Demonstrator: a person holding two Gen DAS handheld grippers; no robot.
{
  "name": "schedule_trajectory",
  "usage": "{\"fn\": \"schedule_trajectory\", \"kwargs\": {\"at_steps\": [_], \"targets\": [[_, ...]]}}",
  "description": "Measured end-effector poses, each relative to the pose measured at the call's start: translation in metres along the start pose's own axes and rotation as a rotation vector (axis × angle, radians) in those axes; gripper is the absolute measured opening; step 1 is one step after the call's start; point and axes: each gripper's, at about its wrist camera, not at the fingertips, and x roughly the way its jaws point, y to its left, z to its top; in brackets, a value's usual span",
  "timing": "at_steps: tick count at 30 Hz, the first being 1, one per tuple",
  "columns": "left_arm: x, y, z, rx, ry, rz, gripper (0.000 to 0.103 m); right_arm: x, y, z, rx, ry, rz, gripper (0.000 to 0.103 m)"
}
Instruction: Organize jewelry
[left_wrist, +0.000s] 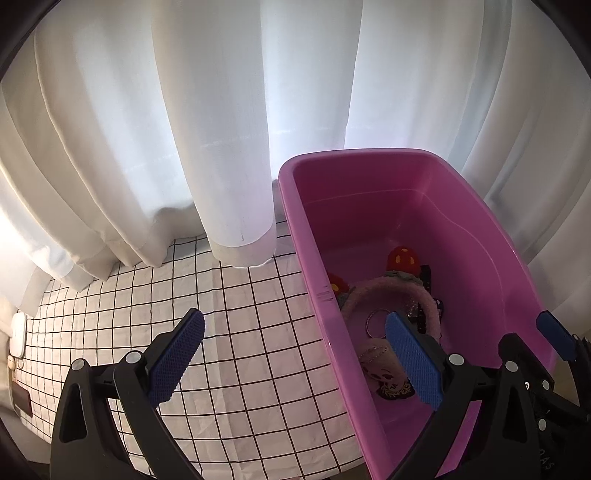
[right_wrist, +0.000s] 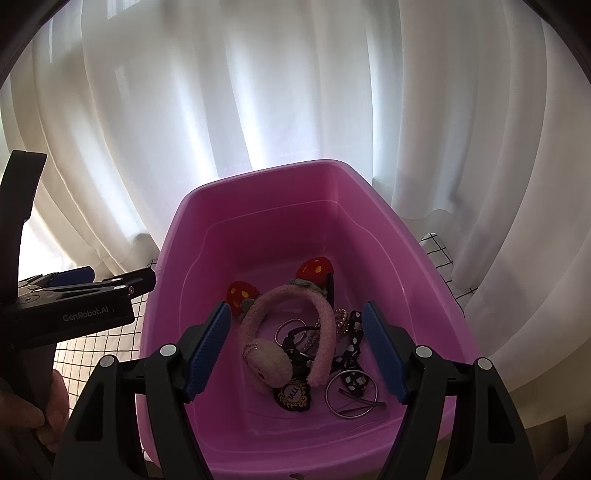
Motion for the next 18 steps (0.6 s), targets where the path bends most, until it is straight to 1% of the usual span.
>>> {"fn": "schedule_trajectory", "kwargs": {"at_steps": [18], "targets": [[0.0016, 0.0001, 0.0004, 0.014, 0.002, 0.015, 0.097, -0.0004, 0.0035, -0.0013, 0.002, 0.006, -0.002, 0.07]]}}
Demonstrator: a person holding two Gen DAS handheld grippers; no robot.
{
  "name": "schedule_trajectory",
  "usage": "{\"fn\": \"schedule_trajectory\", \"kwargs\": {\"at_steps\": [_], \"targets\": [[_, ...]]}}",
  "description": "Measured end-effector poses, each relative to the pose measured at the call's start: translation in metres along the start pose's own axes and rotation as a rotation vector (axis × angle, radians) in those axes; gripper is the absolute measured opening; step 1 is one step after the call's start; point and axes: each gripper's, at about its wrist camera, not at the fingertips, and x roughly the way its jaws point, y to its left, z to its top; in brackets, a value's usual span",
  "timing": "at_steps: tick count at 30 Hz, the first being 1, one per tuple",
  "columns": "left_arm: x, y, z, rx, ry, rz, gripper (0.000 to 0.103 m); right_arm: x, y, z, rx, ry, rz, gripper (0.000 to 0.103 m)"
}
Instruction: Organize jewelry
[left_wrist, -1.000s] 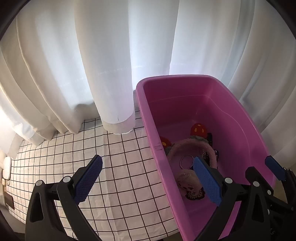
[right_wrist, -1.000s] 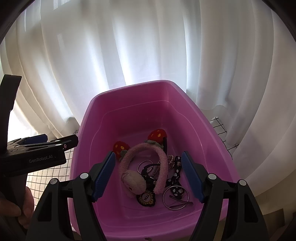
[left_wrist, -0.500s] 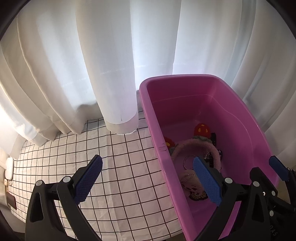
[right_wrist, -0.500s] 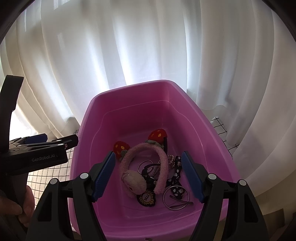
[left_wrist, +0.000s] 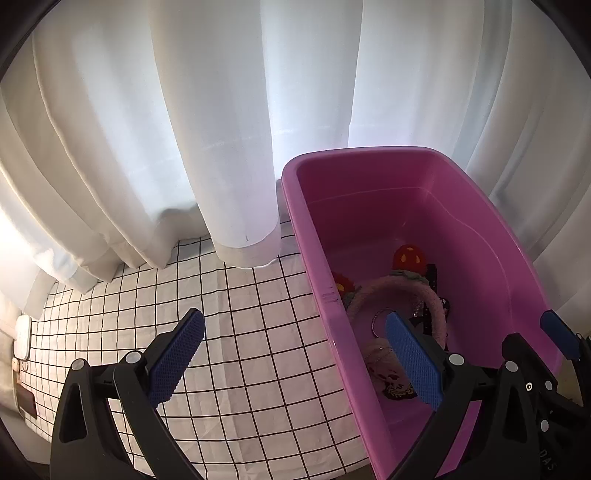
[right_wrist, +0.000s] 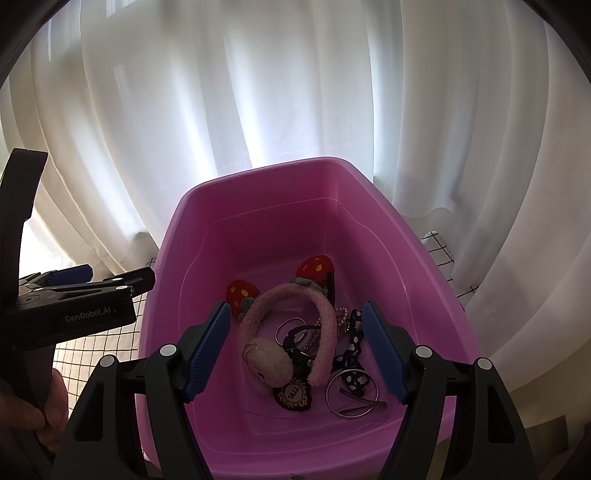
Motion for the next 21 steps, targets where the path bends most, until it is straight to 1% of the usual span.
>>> {"fn": "schedule_trajectory", "kwargs": {"at_steps": [9, 16, 21], "targets": [[-0.002, -0.0004, -0.0013, 0.007, -0.017, -0.015, 0.097, 0.0018, 0.0025, -0.0008, -0.004, 0.01, 0.007, 0.07], [0.0011, 0.0007, -0.0008, -0.003, 0.016, -0.013, 0.097, 0.0015, 0.0026, -0.0006, -0.003, 0.01, 0.007, 0.07], [0.0006, 0.0038, -0.0018, -0.012, 0.016, -0.013, 0.097, -0.0001, 0.005, -0.0005, -0.005, 0.008, 0.008, 0.07]]}}
